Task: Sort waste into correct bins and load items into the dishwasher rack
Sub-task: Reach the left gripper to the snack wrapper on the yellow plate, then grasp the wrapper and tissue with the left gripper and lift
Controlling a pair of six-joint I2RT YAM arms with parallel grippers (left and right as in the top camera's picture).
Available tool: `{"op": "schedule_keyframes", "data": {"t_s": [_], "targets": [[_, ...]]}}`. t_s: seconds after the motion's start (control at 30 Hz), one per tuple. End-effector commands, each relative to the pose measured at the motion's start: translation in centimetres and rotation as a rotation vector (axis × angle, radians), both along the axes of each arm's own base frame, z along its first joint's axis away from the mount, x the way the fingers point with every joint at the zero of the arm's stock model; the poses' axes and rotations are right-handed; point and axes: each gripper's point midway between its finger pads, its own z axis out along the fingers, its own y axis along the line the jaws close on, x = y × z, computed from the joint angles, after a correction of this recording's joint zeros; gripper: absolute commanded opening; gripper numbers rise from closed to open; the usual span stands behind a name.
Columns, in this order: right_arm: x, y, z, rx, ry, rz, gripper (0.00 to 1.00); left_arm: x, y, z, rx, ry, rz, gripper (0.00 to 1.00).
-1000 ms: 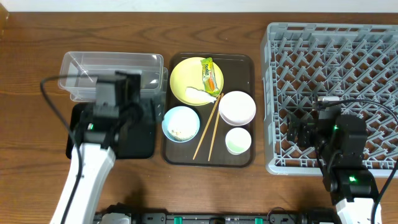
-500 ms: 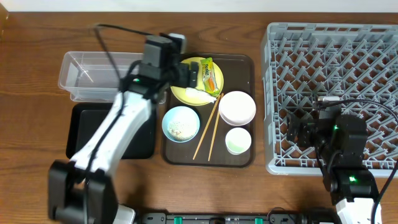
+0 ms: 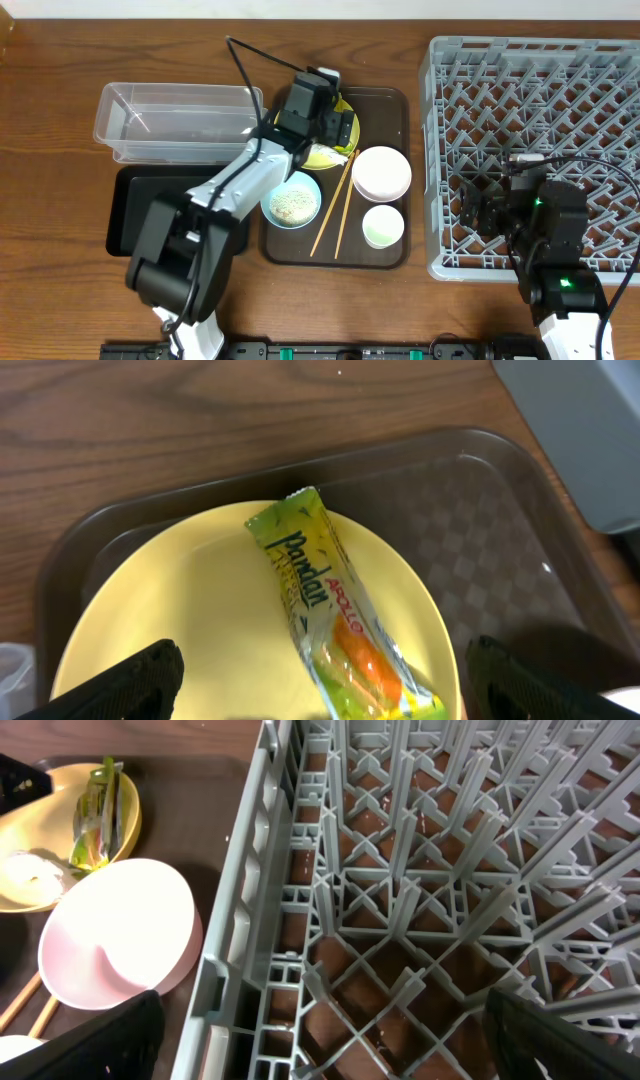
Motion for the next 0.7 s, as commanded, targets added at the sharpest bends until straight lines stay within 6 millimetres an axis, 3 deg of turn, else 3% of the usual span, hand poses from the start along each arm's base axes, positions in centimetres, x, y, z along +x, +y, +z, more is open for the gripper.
{"op": "schedule_keyframes", "data": {"t_s": [0.0,0.43,0.67], "targets": [[0.4,0.0,0.9,0.014,-0.016,-0.005,0.99,0.6,-0.6,-0.8,0.017,-0.013,0.013,0.93],[0.4,0.0,0.9,0.015,-0.016,-0.005,0.99,0.5,-1.1,-5.1,0.008,0.058,0.044,0.91],[0.4,0.0,0.9,0.015,-0.016,-0.005,0.99,0.0,-1.1,-5.9,0.019,0.083,0.037,0.71]]}}
